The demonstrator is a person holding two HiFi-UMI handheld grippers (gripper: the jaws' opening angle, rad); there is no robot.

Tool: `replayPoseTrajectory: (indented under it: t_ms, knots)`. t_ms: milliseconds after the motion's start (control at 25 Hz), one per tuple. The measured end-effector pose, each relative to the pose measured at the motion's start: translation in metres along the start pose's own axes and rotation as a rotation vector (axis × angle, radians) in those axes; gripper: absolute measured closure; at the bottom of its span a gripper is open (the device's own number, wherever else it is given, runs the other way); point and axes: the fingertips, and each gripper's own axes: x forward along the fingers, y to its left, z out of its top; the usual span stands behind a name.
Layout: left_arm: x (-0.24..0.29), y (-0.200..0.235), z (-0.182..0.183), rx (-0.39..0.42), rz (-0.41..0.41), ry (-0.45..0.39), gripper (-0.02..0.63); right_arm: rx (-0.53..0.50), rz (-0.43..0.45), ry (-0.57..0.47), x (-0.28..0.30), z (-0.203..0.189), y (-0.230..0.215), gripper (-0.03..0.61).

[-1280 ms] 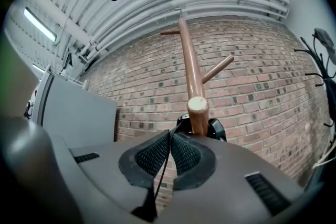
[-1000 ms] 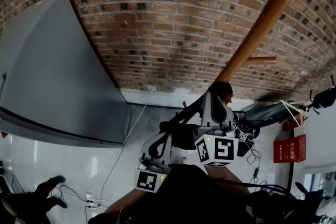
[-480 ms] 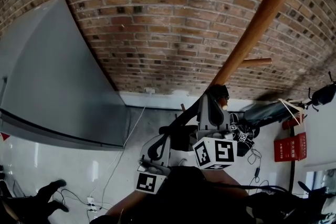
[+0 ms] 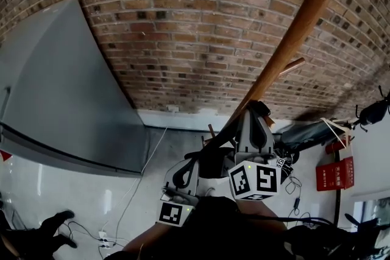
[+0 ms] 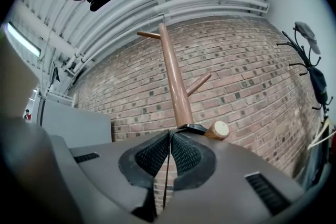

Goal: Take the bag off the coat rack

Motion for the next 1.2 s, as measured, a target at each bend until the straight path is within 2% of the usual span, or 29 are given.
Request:
replayPoseTrajectory:
  t_ms: [400, 800, 1000, 1200]
  knots:
    - [-0.001, -0.004, 0.001, -0.002, -0.013, -0.002, 0.597, -0.04, 0.009, -0.047, -0.007, 0.023, 0.0, 0.557]
    - [-0.003, -0.012, 0.001, 0.003, -0.019, -0.004, 0.597, -0.041, 0.066, -0.025, -0.013, 0.026, -0.005, 0.557]
    - [-0.002, -0.019, 0.0, 0.004, -0.028, -0.002, 0.597, -0.007, 0.075, -0.08, -0.021, 0.039, -0.01, 0.557]
    - [0.0, -0.027, 0.0, -0.005, -0.026, -0.009, 0.597, -0.018, 0.081, -0.095, -0.028, 0.047, -0.015, 0.557]
